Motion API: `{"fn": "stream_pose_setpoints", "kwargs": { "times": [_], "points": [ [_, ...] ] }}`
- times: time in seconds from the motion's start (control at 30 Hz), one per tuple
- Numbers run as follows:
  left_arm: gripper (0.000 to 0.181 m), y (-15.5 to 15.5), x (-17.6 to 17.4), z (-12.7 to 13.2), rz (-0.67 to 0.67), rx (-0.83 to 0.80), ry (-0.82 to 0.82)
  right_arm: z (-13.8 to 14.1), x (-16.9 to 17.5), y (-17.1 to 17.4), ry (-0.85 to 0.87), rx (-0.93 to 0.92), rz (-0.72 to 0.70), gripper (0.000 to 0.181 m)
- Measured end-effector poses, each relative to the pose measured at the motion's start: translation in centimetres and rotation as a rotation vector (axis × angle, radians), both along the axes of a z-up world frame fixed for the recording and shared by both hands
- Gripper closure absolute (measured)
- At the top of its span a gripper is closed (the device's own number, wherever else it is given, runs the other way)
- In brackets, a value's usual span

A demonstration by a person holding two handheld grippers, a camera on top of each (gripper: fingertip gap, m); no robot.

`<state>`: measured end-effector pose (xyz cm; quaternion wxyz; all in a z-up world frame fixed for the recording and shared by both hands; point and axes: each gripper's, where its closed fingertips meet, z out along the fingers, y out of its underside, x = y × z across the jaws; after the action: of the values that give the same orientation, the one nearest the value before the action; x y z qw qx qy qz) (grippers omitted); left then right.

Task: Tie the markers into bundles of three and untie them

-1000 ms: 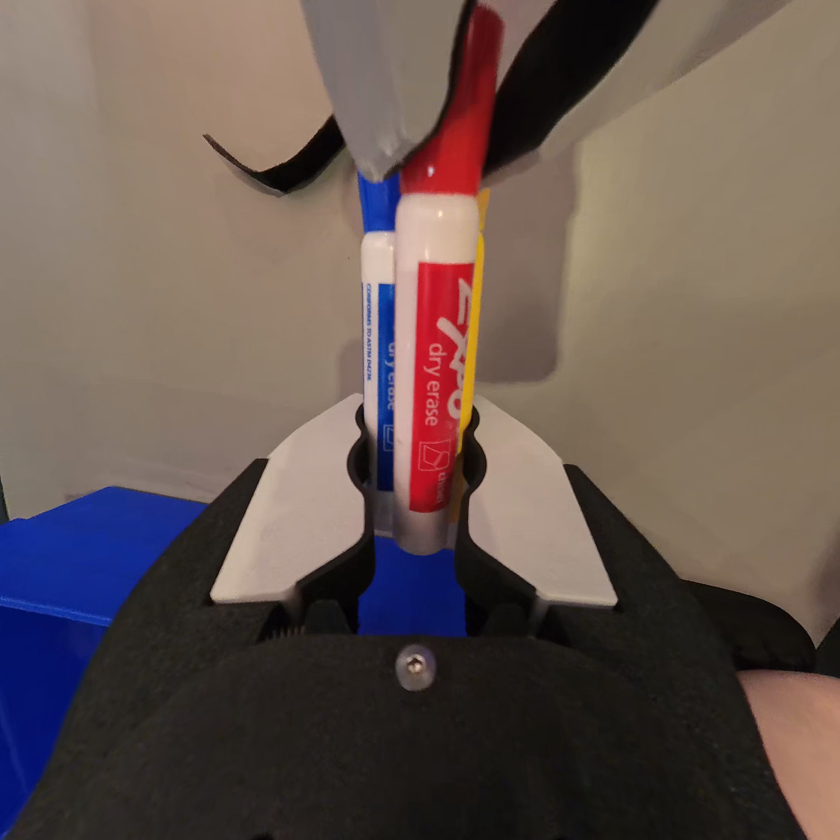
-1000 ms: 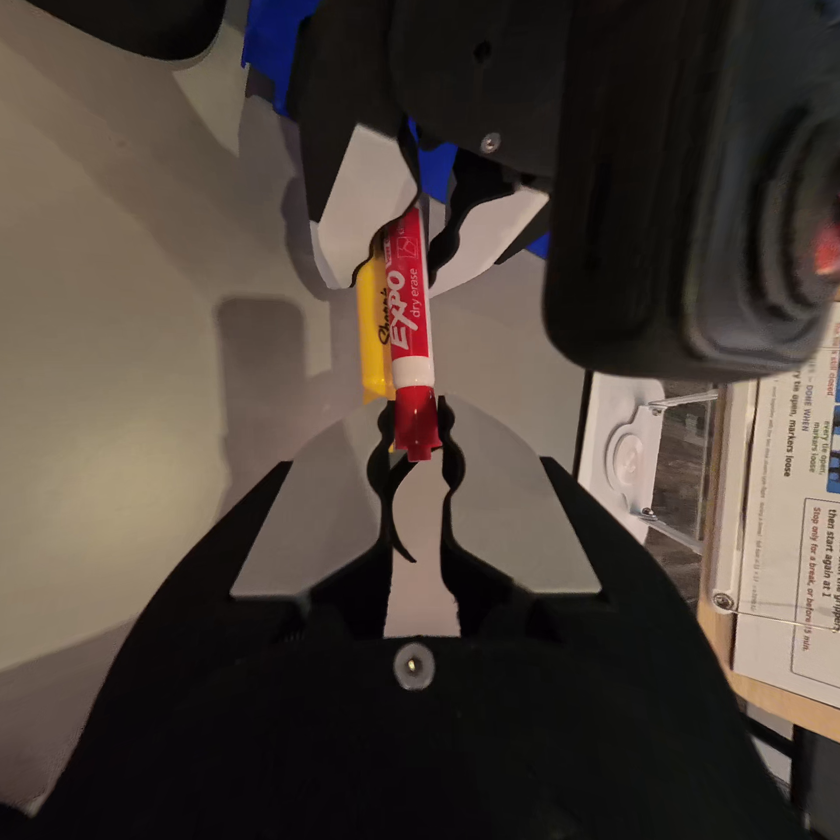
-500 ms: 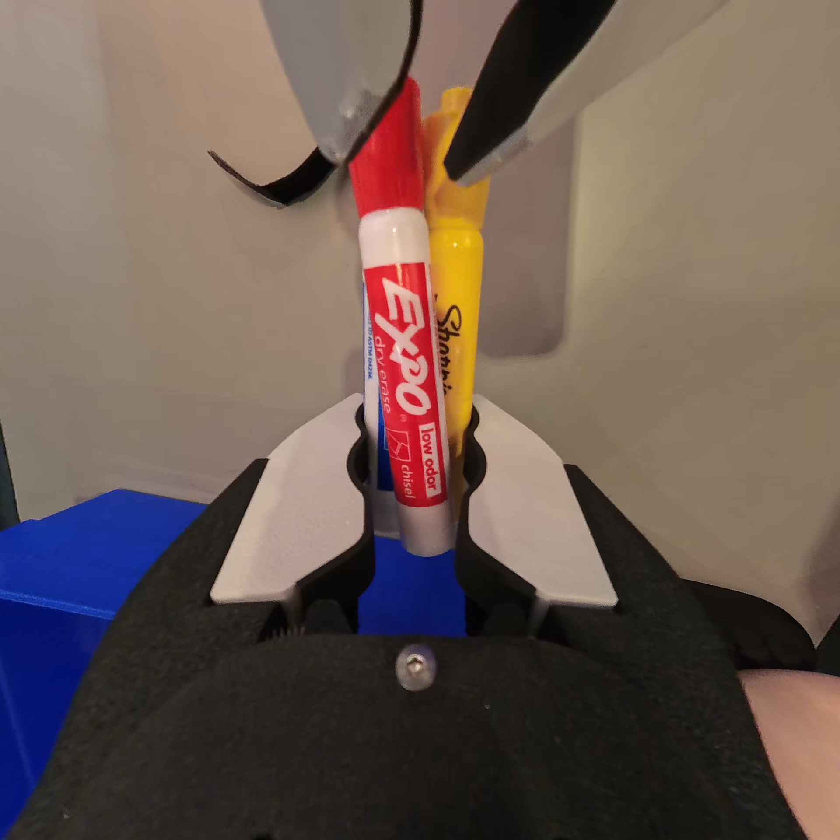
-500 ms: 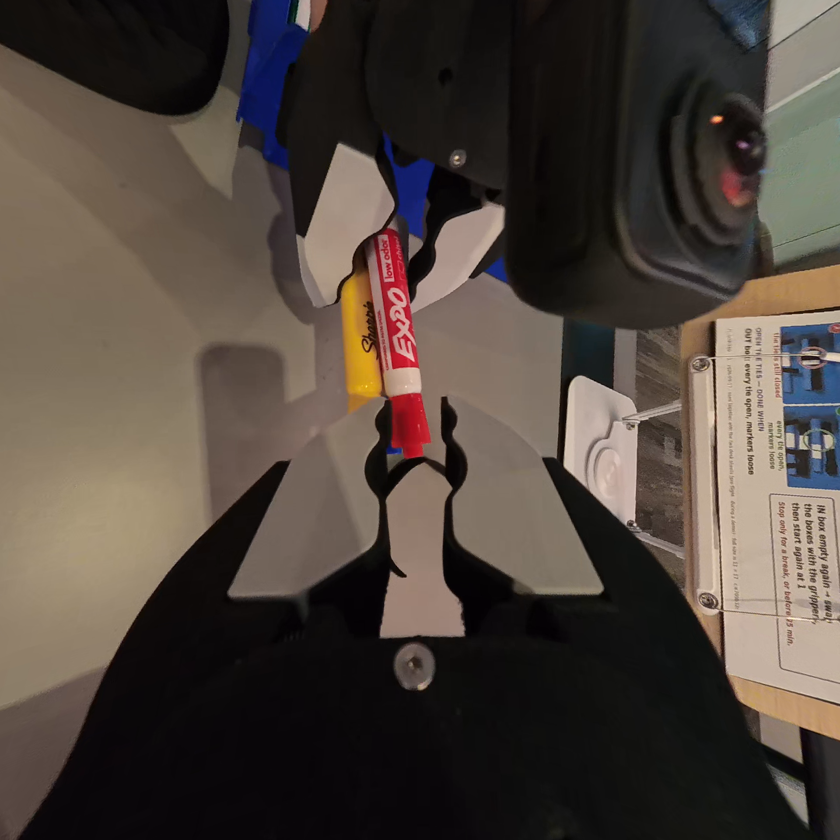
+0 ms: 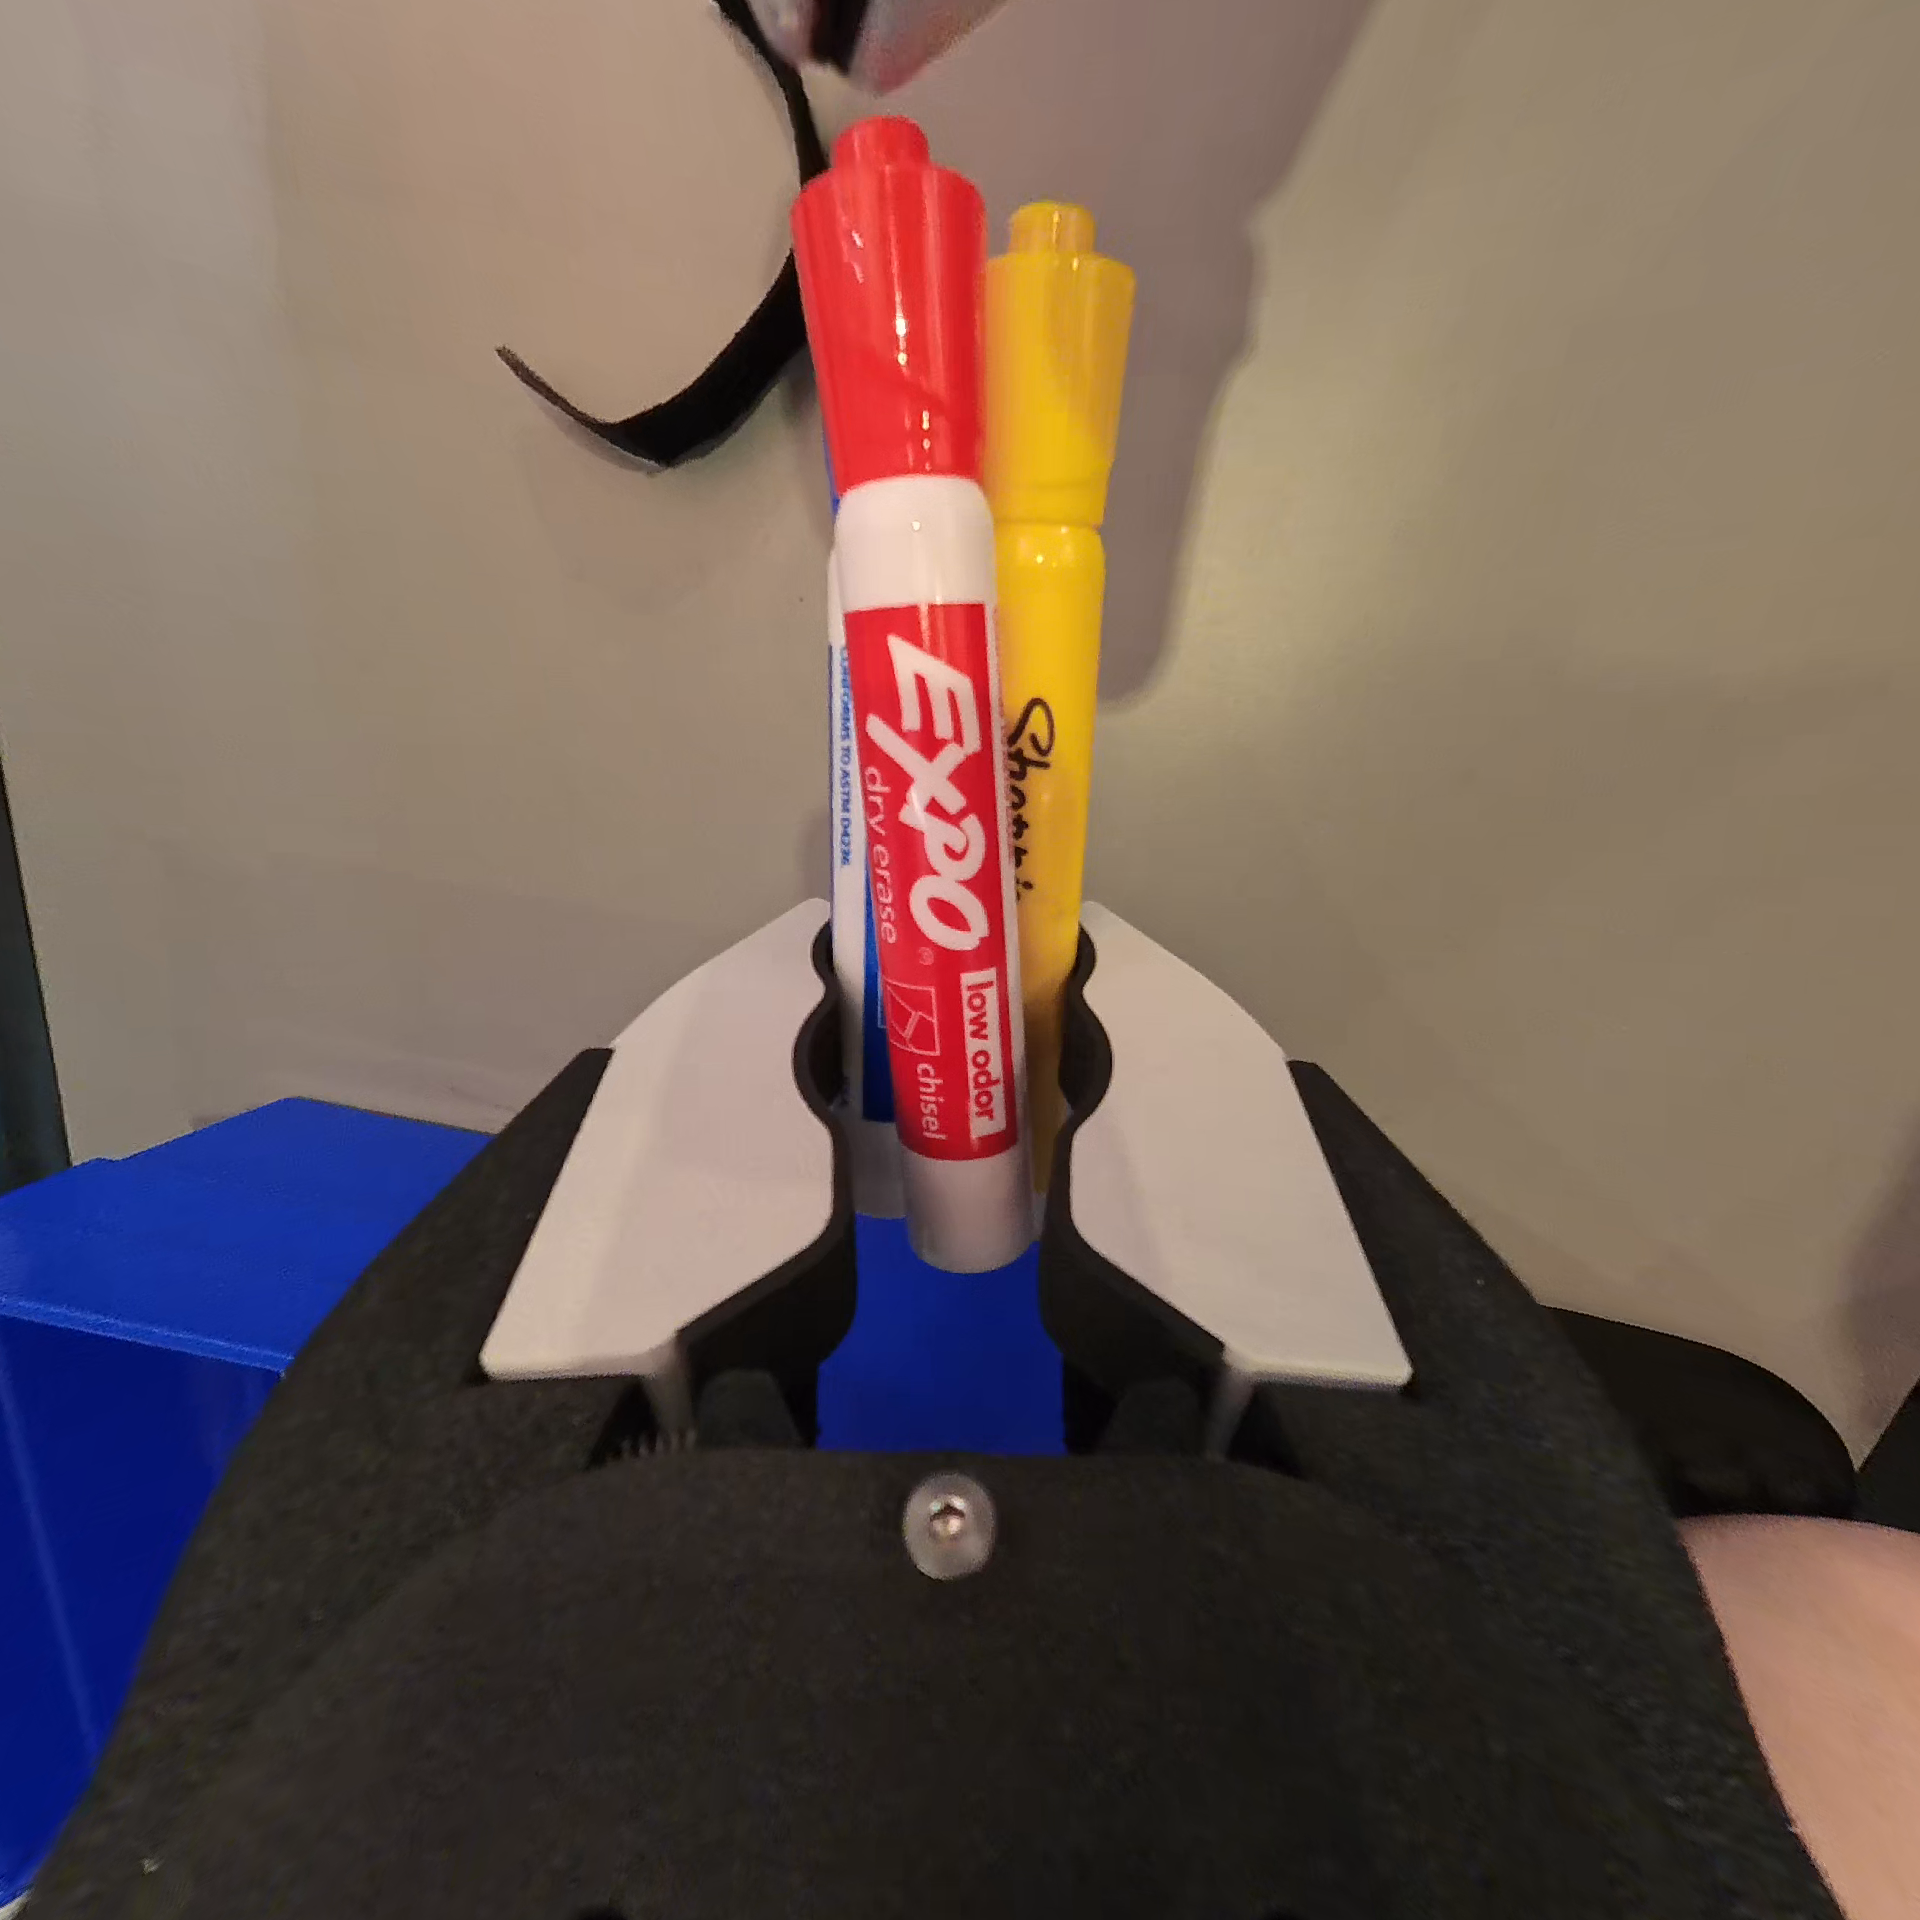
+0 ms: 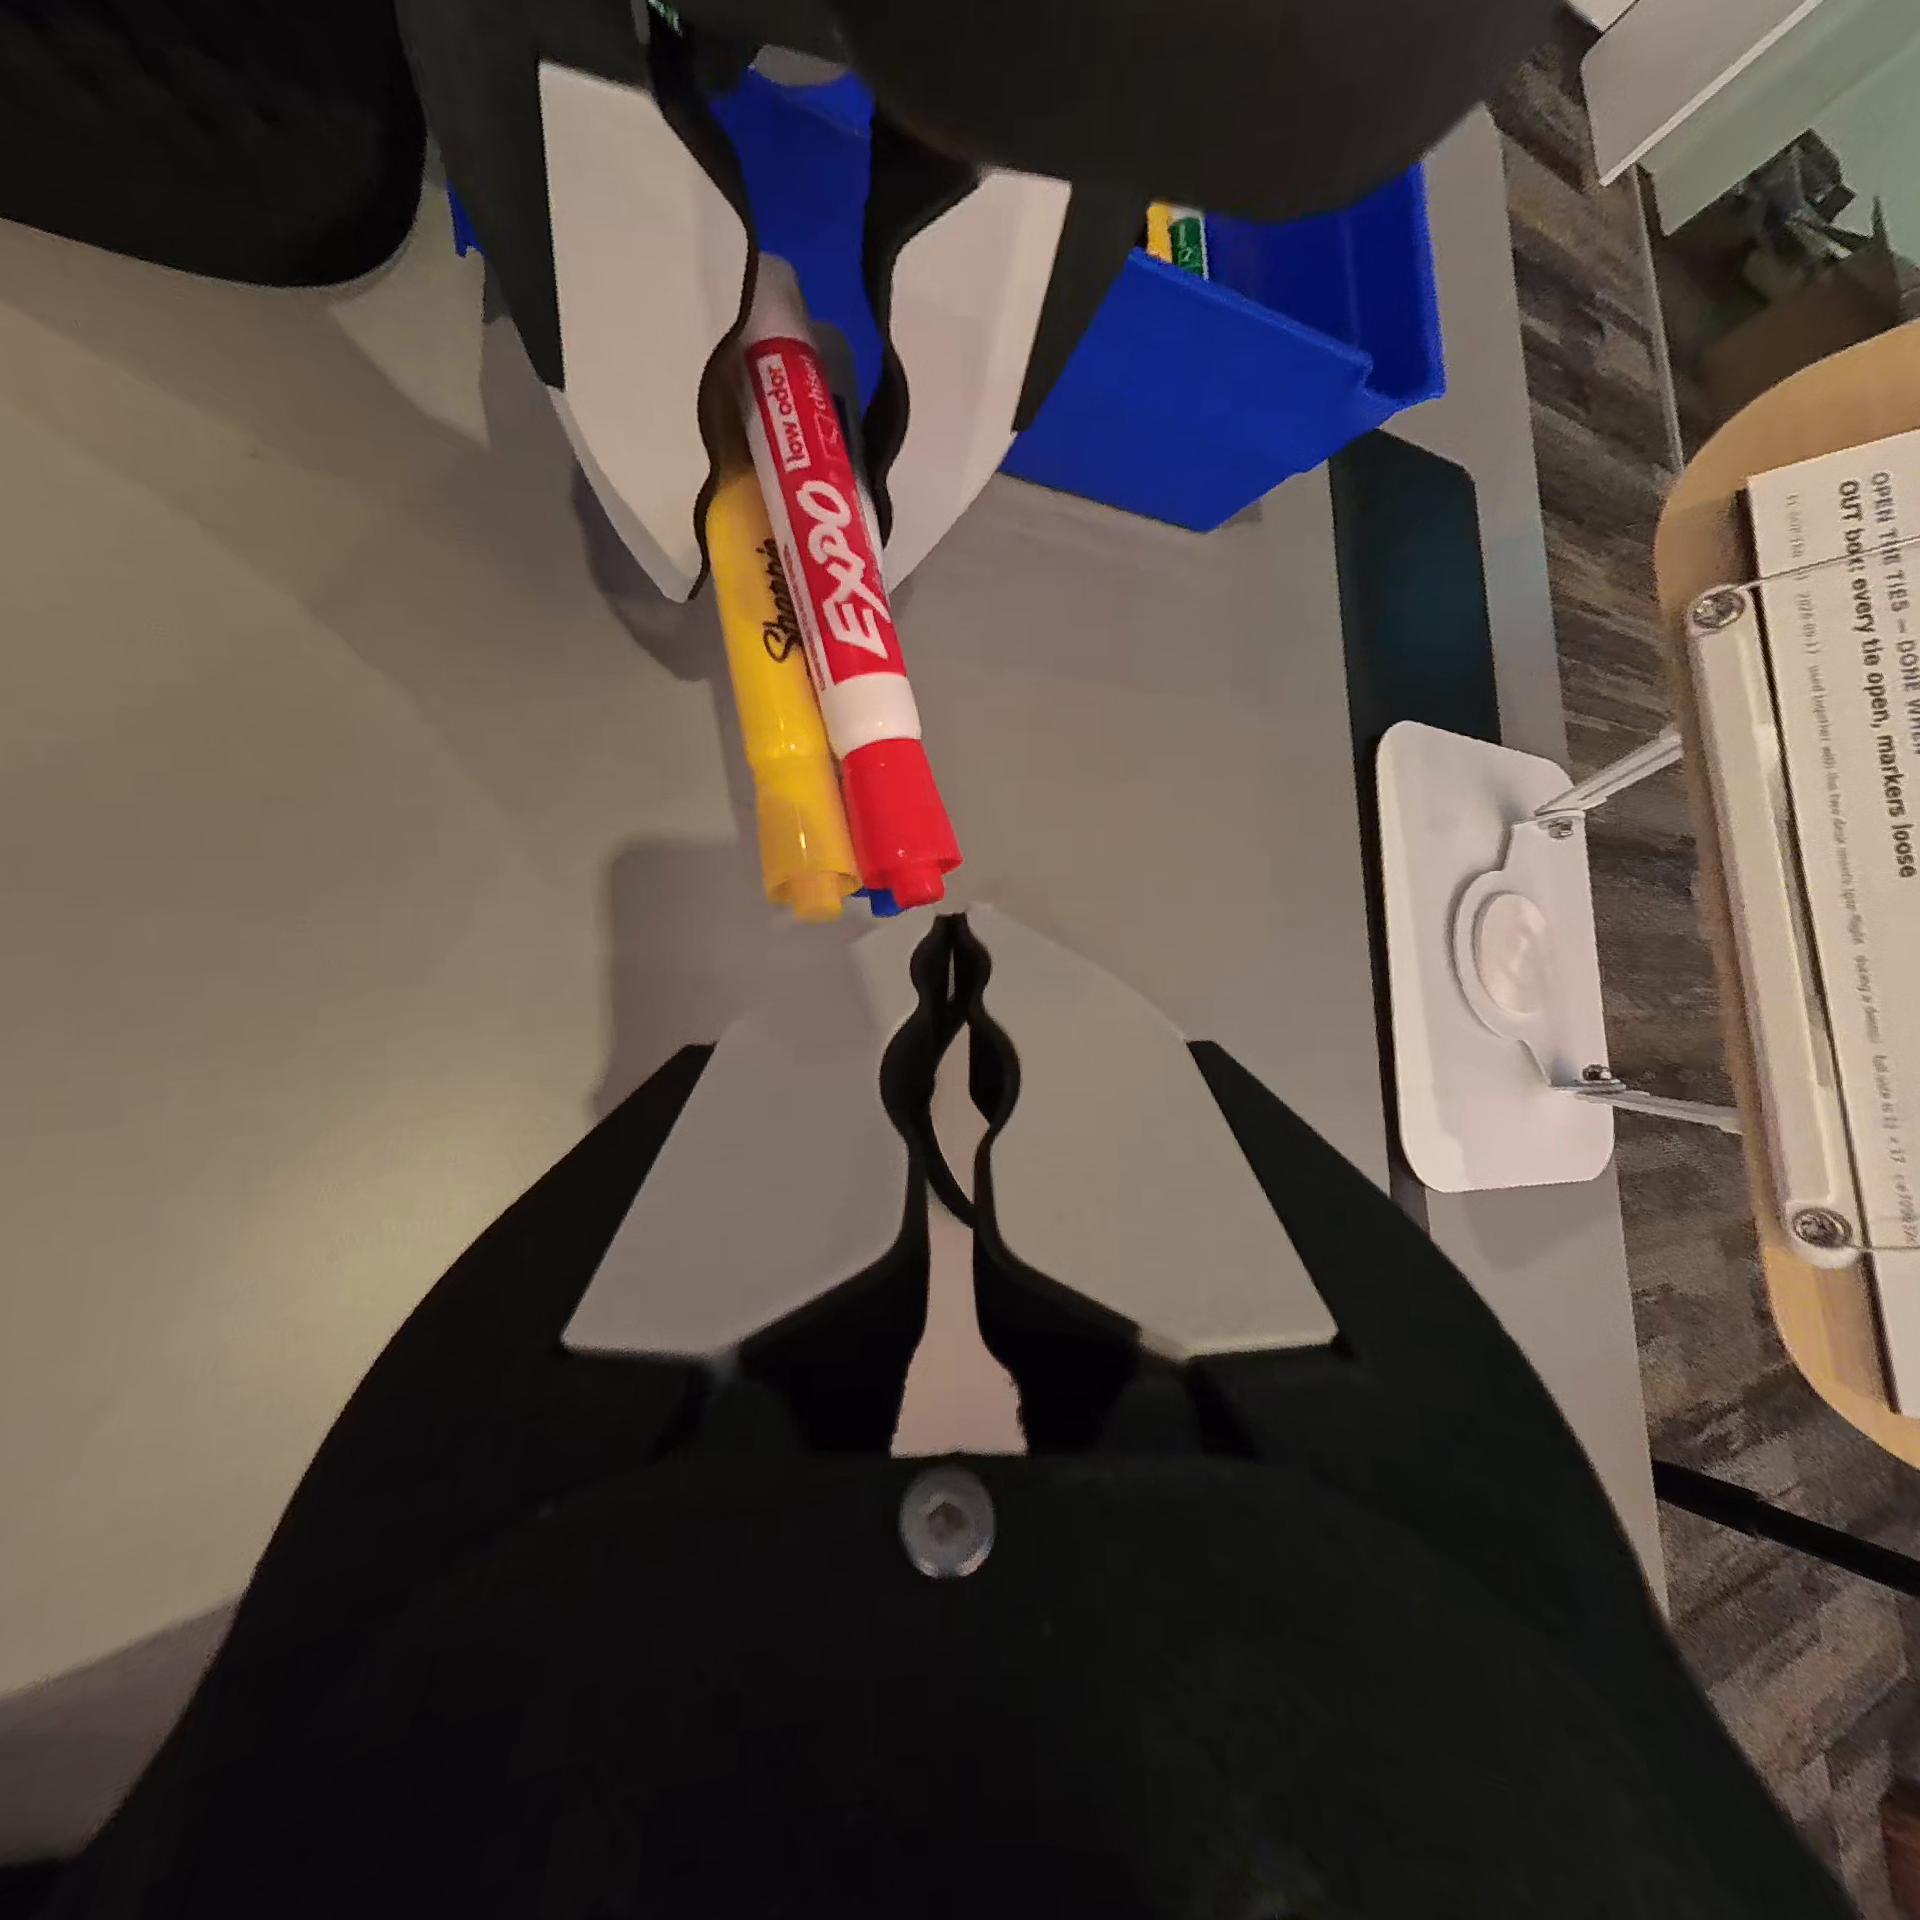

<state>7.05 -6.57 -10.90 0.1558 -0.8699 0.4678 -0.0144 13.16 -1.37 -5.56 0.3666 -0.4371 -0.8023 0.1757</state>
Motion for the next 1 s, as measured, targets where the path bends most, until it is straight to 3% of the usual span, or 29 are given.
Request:
{"fn": "stream_pose_setpoints", "kwargs": {
  "times": [0.3, 0.43, 0.53, 0.7, 0.9, 1.0],
  "points": [
    [0.142, -0.1, -0.1, -0.2, -0.002, -0.01, 0.007, 0.1, -0.1, -0.4, 0.01, -0.003, 0.017, 0.18],
    [0.142, -0.3, -0.9, -0.2, 0.016, -0.015, 0.013, 0.5, -0.1, 2.4, 0.072, -0.046, -0.132, 0.168],
    [0.142, -0.2, -2.0, 0.1, 0.05, -0.007, 0.019, -2.2, -0.3, 4.5, 0.027, -0.169, -0.288, 0.161],
    [0.142, -0.4, -3.6, 0.2, 0.098, -0.005, 0.047, -8.2, -0.7, 5.7, -0.126, -0.247, -0.413, 0.16],
    [0.142, -0.5, -3.8, 0.2, 0.101, -0.014, 0.042, -11.3, -1.2, 5.4, -0.212, -0.281, -0.453, 0.162],
    [0.142, -0.7, -3.7, 0.2, 0.094, -0.02, 0.041, -11.7, -0.7, 4.3, -0.274, -0.3, -0.378, 0.176]
  ]
}}
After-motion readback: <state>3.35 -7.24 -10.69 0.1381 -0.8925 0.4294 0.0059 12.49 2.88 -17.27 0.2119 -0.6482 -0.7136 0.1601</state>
